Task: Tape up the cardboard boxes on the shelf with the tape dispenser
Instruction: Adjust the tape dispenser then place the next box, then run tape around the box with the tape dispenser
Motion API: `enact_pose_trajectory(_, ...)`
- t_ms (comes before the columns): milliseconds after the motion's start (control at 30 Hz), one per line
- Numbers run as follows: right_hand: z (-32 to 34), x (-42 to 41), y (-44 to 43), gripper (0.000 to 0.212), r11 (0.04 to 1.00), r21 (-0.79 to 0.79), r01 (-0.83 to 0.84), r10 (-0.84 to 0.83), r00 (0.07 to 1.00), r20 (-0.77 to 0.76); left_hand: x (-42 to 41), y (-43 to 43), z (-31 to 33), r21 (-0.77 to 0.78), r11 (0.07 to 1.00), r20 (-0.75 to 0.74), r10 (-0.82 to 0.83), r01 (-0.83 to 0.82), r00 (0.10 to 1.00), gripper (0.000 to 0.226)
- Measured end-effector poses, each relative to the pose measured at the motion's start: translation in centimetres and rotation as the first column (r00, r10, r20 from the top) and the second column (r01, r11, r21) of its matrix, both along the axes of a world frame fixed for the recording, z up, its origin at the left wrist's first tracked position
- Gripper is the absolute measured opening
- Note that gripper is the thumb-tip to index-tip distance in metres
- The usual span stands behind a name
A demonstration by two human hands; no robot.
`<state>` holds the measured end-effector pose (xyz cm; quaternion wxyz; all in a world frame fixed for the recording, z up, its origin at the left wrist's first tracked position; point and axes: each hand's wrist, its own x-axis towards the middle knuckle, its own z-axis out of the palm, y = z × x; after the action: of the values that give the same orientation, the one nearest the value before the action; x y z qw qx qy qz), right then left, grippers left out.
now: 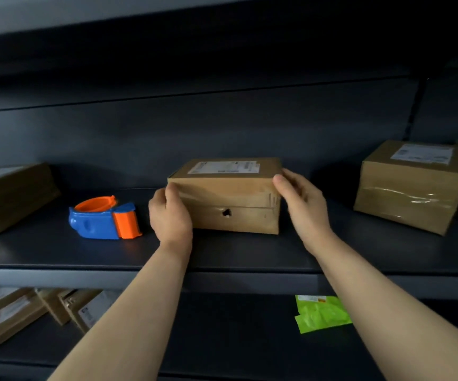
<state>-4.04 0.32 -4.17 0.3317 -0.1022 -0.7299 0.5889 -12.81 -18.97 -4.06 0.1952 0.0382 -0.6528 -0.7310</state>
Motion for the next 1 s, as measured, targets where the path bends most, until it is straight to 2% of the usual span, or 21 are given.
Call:
enact_pose_trajectory(133, 0.0, 0.4, -1.8, 0.037, 1.000, 0.007, -0.002, 0.002, 1.000, -0.011, 0.5, -0.5, 0.2, 0.022, 0.999, 0.022, 0.048, -0.049, 0.999, 0.034)
enact_pose_trajectory(233, 0.2, 1.0, -3.2, 0.030, 0.998, 0.013, 0.056, -0.055, 0.998, -0.039, 0.5, -1.9, 0.1, 0.002, 0.999, 0.012, 0.054, -0.054, 0.998, 0.034)
enact_pose_trajectory(300, 0.3, 1.5, -4.6, 0.017, 0.976, 0.063, 0.207, -0.198, 0.971, -0.134, 0.7, -3.3, 0.0, -0.053, 0.996, -0.025, 0.067, -0.069, 0.997, 0.028)
enact_pose_trajectory(367, 0.7, 1.7, -6.7, 0.011, 0.919, 0.087, 0.384, -0.346, 0.893, -0.287, 1.0, -4.9, 0.4, -0.137, 0.989, -0.125, 0.040, -0.058, 0.991, 0.025)
enact_pose_trajectory(433, 1.3, 1.6, -9.4, 0.011, 0.884, 0.133, 0.449, -0.369, 0.843, -0.392, 1.2, -7.0, 1.3, -0.204, 0.979, -0.260, -0.046, -0.009, 0.964, 0.020)
enact_pose_trajectory(533, 1.9, 1.1, -13.6, 0.017, 0.897, 0.198, 0.395, -0.289, 0.863, -0.414, 0.0, -11.6, 2.9, -0.259, 0.964, -0.369, -0.040, -0.061, 0.928, 0.018)
enact_pose_trajectory(600, 2.0, 0.8, -16.0, 0.018, 0.927, 0.245, 0.283, -0.189, 0.919, -0.347, -1.4, -15.3, 3.9, -0.341, 0.930, -0.367, 0.006, -0.140, 0.930, 0.020)
enact_pose_trajectory(633, 2.0, 0.5, -17.0, 0.018, 0.937, 0.276, 0.215, -0.138, 0.952, -0.271, -2.0, -17.0, 4.5, -0.432, 0.891, -0.333, -0.017, -0.136, 0.943, 0.026)
enact_pose_trajectory(667, 1.9, 0.2, -17.9, 0.017, 0.939, 0.310, 0.149, -0.098, 0.980, -0.174, -2.6, -18.4, 4.9, -0.562, 0.822, -0.268, -0.074, -0.093, 0.961, 0.032)
enact_pose_trajectory(700, 1.8, -0.2, -18.7, 0.016, 0.934, 0.345, 0.093, -0.071, 0.995, -0.075, -3.1, -19.6, 5.2, -0.702, 0.712, -0.166, -0.143, -0.014, 0.976, 0.039)
enact_pose_trajectory(733, 1.6, -0.6, -19.5, 0.015, 0.924, 0.379, 0.050, -0.058, 0.998, 0.008, -3.4, -20.4, 5.3, -0.818, 0.569, -0.049, -0.201, 0.076, 0.978, 0.048)
enact_pose_trajectory(800, 1.1, -1.1, -20.9, 0.014, 0.915, 0.403, -0.017, -0.036, 0.992, 0.125, -3.5, -21.6, 5.0, -0.948, 0.233, 0.160, -0.246, 0.219, 0.956, 0.071)
enact_pose_trajectory(867, 0.5, -1.6, -22.1, 0.015, 0.927, 0.371, -0.057, -0.010, 0.985, 0.174, -3.8, -22.3, 4.4, -0.973, -0.071, 0.229, -0.227, 0.218, 0.947, 0.084)
enact_pose_trajectory(900, 0.3, -1.7, -22.6, 0.016, 0.936, 0.347, -0.062, -0.002, 0.983, 0.182, -4.1, -22.6, 4.1, -0.971, -0.164, 0.210, -0.223, 0.176, 0.952, 0.083)
enact_pose_trajectory(933, 0.0, -1.9, -23.0, 0.017, 0.945, 0.321, -0.063, 0.002, 0.982, 0.187, -4.5, -22.8, 3.8, -0.968, -0.217, 0.174, -0.226, 0.125, 0.958, 0.079)
enact_pose_trajectory(1000, -0.3, -2.1, -23.5, 0.022, 0.960, 0.271, -0.066, 0.011, 0.979, 0.203, -5.0, -23.3, 3.8, -0.965, -0.261, 0.080, -0.259, 0.010, 0.963, 0.072)
